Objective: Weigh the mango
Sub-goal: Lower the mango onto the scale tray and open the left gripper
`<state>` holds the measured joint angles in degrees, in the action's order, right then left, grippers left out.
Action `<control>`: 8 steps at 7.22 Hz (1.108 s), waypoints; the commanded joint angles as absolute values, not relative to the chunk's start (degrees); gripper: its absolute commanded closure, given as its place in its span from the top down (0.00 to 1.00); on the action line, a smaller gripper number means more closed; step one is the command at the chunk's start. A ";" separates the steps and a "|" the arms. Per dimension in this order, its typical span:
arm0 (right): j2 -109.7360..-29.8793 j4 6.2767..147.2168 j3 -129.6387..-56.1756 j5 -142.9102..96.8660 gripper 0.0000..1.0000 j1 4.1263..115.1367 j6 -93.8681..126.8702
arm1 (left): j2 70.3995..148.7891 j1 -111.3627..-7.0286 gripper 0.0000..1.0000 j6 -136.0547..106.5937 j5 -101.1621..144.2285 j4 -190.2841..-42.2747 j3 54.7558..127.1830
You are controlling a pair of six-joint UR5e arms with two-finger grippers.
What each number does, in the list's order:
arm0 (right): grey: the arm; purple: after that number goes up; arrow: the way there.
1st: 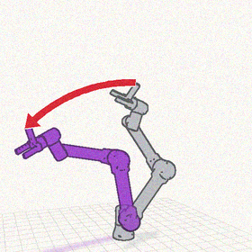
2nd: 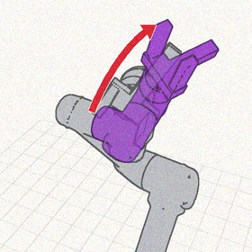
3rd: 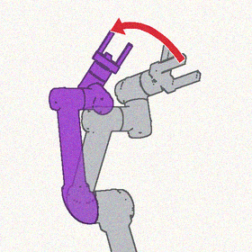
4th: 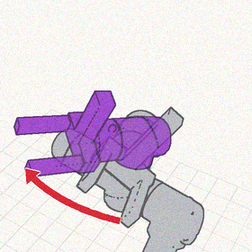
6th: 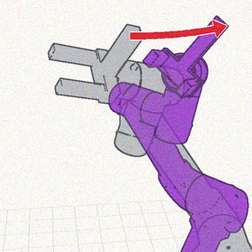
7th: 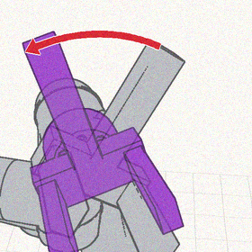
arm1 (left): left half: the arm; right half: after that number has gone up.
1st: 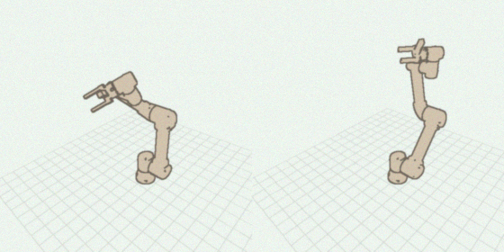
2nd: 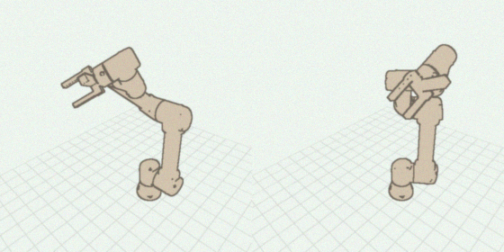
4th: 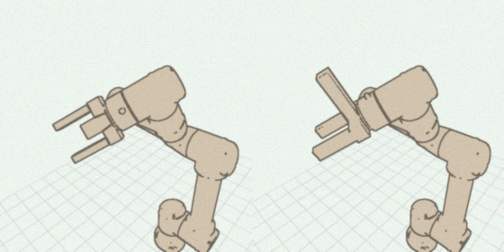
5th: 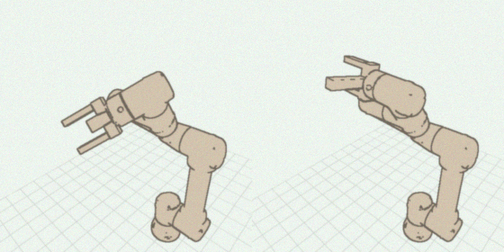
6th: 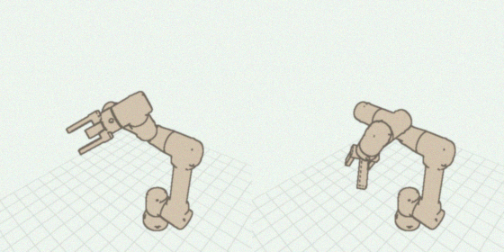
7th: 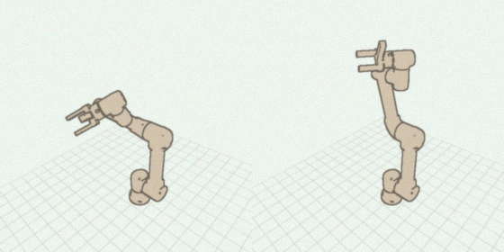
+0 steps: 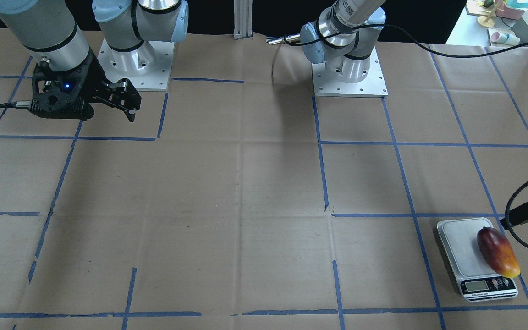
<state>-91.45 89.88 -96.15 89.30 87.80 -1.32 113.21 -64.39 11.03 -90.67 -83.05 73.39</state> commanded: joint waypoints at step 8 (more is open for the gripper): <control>-91.41 89.82 -96.15 89.30 1.00 87.80 -1.32 | 91.34 -88.86 1.00 -15.92 -90.00 -90.09 92.53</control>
